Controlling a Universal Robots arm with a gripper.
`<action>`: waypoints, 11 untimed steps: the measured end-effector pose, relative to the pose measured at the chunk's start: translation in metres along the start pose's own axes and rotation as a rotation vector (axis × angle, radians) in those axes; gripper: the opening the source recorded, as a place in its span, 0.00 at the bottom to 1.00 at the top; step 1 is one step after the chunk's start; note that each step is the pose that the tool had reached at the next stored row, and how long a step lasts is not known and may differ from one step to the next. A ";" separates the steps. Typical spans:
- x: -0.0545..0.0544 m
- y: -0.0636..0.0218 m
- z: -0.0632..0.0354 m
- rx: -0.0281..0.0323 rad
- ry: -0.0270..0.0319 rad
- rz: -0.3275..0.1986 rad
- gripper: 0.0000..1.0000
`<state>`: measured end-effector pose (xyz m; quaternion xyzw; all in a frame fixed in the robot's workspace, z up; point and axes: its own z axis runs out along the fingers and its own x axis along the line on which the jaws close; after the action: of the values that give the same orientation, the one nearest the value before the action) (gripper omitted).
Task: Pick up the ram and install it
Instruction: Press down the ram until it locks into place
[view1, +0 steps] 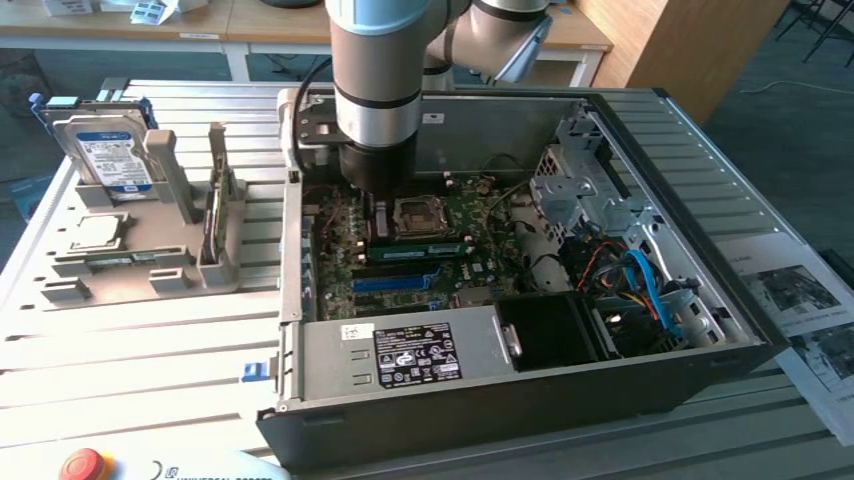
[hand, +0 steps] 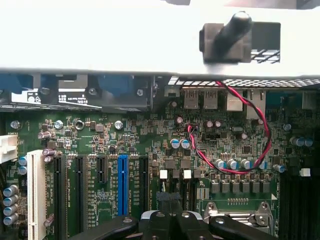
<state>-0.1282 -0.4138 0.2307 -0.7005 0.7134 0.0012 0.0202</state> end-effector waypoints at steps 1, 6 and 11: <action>0.000 0.0000 0.0002 0.0001 -0.0001 0.000 0.11; 0.000 0.0003 0.0049 0.0005 0.0005 0.000 0.11; 0.000 0.0004 0.0075 0.0011 -0.0001 0.000 0.11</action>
<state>-0.1283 -0.4138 0.2231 -0.7004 0.7134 0.0009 0.0207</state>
